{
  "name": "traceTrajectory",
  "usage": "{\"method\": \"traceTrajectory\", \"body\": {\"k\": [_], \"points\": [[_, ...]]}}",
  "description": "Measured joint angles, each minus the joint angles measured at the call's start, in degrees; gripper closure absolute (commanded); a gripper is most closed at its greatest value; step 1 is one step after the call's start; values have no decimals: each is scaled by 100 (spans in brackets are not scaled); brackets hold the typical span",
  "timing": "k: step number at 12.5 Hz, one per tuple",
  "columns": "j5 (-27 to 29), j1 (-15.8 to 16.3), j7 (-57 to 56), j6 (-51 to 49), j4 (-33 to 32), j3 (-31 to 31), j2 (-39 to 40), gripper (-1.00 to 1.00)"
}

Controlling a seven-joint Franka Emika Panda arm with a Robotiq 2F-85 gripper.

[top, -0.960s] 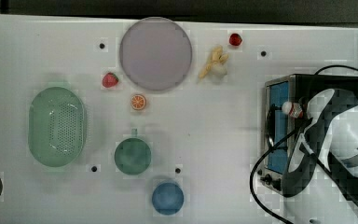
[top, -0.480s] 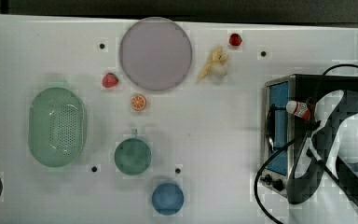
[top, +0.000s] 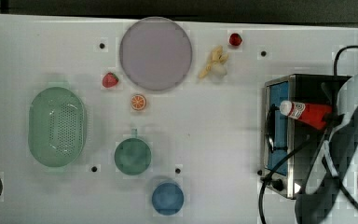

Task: Pick Ketchup from oven and place it on table.

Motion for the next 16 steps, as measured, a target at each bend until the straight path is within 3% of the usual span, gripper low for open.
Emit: {"method": "traceTrajectory", "body": {"k": [4,8,12,16], "points": [[-159,498,0,-204,655,462,-832,-27],[-319,1130,0,-706,727,1362,-1268,-27],[-875,1682,0,-796,118,2161,-1086,-26],[-951,2091,0,-40,-1634,2334,-944,-26]]}}
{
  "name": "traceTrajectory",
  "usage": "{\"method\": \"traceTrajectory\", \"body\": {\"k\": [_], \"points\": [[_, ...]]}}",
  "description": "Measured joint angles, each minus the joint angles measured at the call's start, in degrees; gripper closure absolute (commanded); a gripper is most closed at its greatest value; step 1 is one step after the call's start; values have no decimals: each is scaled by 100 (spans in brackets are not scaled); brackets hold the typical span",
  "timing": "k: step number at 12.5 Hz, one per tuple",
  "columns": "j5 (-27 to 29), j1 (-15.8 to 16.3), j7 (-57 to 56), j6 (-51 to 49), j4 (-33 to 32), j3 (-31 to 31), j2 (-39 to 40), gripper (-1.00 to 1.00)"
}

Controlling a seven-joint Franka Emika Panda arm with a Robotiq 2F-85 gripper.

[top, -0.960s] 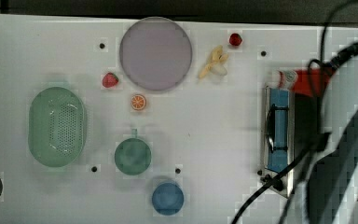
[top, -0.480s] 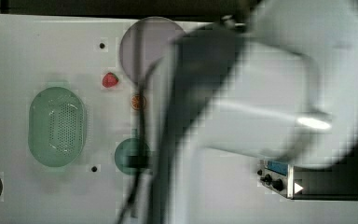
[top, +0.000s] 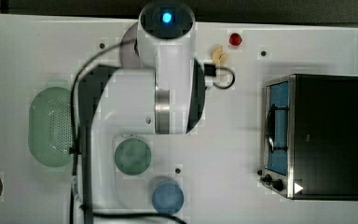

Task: Pick Ketchup from oven and place it on table.

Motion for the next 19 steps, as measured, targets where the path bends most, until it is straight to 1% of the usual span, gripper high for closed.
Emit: {"method": "traceTrajectory", "body": {"k": [2,4,7,8,9,11,13,15,17,19], "points": [[-36,56,0,827,-755,-110,166,-27],[-94,-95,0,1830,-1460,-89,314,-27],[-117,-297,0,2966,-1908,-79,721,-26],[-52,-288,0,3122,-2053,-117,818,-35],[34,-276,0,3223,-2154,-163,930,-56],[-147,-291,0,3402,-2356,-143,1092,-98],[-34,-297,0,3469,-2389,-85,1104,-100],[77,-289,0,3385,-2255,-54,1074,-100],[24,-200,0,2979,-2121,-104,738,-100],[38,-172,0,2314,-1807,-142,20,-100]]}}
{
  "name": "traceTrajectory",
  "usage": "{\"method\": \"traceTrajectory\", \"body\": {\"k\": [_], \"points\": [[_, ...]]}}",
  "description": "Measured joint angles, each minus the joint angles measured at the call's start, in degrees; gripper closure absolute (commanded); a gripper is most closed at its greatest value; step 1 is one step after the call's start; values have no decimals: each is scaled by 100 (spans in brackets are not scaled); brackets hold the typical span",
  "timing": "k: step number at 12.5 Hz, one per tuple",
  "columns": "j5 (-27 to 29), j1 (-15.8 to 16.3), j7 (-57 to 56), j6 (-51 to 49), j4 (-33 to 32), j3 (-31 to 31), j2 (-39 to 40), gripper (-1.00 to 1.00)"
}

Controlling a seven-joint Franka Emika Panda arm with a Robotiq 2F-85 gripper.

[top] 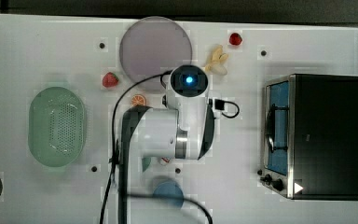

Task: Pick Ketchup from oven and place it on table.

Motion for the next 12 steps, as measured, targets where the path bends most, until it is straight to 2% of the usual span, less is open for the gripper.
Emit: {"method": "traceTrajectory", "body": {"k": [2,4,6,8,9,12], "points": [[-31,-24,0,-842,828,-18,-717,-100],[-190,-10,0,-1256,1841,-77,-1296,-100],[-655,18,0,-1848,2915,-116,-1604,-100],[-727,-18,0,-2806,3743,-197,-1720,-100],[-580,-78,0,-3109,3816,-224,-1789,-100],[-648,-179,0,-3712,3794,-312,-1656,-100]]}}
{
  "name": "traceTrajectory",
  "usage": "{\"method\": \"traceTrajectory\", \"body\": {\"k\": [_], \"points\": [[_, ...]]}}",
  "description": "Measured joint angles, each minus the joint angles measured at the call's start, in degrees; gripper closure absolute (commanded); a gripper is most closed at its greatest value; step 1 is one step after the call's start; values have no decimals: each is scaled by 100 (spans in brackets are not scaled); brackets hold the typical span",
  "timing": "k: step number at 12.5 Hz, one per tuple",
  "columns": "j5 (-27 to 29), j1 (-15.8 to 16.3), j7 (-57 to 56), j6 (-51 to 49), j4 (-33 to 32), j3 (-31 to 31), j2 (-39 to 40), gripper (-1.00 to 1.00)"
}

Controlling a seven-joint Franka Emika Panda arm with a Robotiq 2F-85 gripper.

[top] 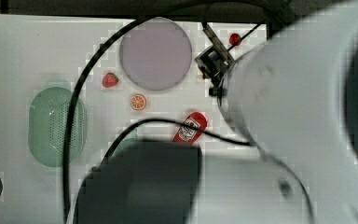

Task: Pick Ketchup from oven and place it on table.

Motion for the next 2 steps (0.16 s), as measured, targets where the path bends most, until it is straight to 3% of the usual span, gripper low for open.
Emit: {"method": "traceTrajectory", "body": {"k": [2], "points": [[-95,9,0,68,-50,29,280,-100]]}}
